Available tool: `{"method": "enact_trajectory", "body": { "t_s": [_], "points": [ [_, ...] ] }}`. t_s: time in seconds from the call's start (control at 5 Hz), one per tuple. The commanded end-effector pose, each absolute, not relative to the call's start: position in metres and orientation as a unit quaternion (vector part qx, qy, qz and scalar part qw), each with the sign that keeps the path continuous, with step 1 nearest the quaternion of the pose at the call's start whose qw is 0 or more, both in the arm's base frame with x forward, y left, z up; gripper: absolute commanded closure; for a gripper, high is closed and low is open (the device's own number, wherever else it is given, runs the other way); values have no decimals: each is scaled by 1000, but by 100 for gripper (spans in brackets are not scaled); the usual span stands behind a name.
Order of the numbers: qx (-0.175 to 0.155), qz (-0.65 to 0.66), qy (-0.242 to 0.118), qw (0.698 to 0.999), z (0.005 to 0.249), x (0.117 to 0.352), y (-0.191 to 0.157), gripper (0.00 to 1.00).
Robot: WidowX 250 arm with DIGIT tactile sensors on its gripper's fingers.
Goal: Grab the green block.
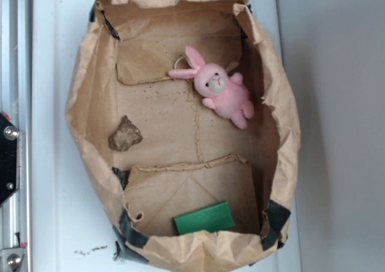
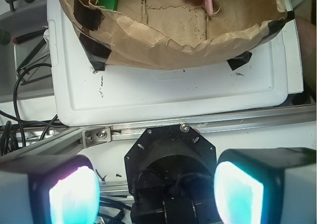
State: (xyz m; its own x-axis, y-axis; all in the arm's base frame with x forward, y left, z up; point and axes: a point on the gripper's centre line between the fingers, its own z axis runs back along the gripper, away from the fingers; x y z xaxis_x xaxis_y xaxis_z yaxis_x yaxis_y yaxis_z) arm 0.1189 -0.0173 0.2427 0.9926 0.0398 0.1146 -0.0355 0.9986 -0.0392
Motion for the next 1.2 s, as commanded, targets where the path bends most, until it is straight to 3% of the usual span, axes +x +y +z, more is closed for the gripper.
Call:
{"method": "enact_trajectory", "body": {
  "t_s": [0.0,0.4,0.6,0.8,1.0],
  "points": [
    [-19,19,-58,998,243,119,-17,0],
    [-22,86,-68,994,233,204,-8,0],
    [-26,103,-91,990,220,228,0,0],
    [-56,130,-109,984,187,259,17,0],
    [-75,114,-110,985,159,275,26,0]
  ]
}}
